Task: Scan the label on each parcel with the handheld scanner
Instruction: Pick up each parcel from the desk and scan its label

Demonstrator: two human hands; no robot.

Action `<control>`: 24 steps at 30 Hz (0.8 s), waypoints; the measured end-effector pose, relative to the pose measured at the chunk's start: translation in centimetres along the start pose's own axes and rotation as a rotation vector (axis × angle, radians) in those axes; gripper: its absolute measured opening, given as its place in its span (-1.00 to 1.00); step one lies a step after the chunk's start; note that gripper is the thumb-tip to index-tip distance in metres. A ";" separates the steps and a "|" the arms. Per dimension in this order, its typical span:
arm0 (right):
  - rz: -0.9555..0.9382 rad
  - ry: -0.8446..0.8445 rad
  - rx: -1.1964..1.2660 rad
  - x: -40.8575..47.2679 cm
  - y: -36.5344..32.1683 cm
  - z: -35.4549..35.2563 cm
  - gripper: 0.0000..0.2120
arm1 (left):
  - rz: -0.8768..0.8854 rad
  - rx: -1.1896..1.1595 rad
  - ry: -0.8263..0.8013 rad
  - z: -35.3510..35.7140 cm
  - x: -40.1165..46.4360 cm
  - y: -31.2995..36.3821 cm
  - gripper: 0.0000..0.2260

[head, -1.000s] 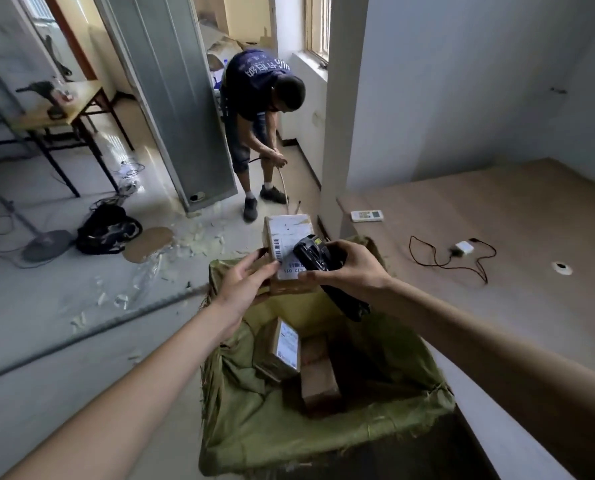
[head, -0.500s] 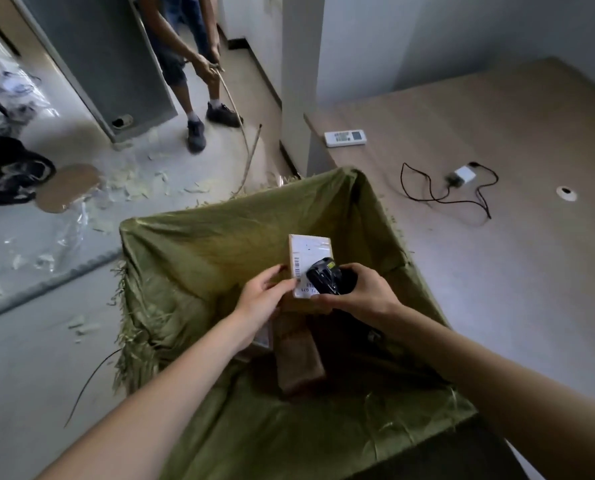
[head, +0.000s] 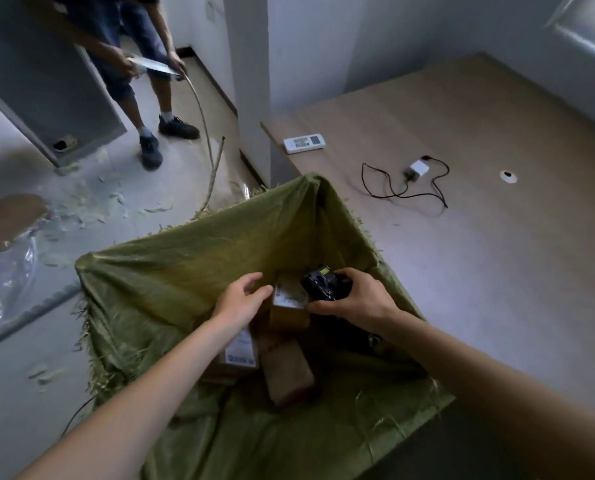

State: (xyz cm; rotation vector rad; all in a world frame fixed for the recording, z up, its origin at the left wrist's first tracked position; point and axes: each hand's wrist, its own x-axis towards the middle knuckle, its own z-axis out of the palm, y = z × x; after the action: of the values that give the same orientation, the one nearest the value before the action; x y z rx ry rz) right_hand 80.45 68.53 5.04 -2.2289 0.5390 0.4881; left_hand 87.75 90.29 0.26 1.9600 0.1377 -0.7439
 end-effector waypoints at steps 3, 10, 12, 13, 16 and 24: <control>-0.048 0.063 0.004 -2.3 -1.6 -3.8 -0.19 | 0.136 0.028 0.009 -0.3 -1.5 4.4 -0.62; -0.117 0.309 -0.014 -11.0 -3.1 -16.8 -0.30 | 0.499 0.239 -0.046 1.9 -6.9 18.3 -0.60; -0.096 0.399 -0.023 -14.4 -2.3 -20.8 -0.34 | 0.598 0.288 -0.078 4.0 -9.1 22.8 -0.55; -0.082 0.441 -0.019 -16.3 -1.6 -22.7 -0.37 | 0.643 0.306 -0.089 5.4 -10.4 24.9 -0.52; -0.025 0.551 -0.017 -22.8 1.7 -28.4 -0.41 | 0.739 0.313 -0.134 10.9 -14.8 30.8 -0.48; 0.215 0.828 0.035 -43.6 18.4 -39.9 -0.34 | 0.914 0.316 -0.407 33.3 -29.4 38.8 -0.53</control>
State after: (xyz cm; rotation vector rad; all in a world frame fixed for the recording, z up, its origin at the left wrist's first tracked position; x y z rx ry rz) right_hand 41.22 36.67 40.78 -2.2864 1.1982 -0.3803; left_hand 64.87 49.24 35.87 1.8283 -1.1035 -0.5301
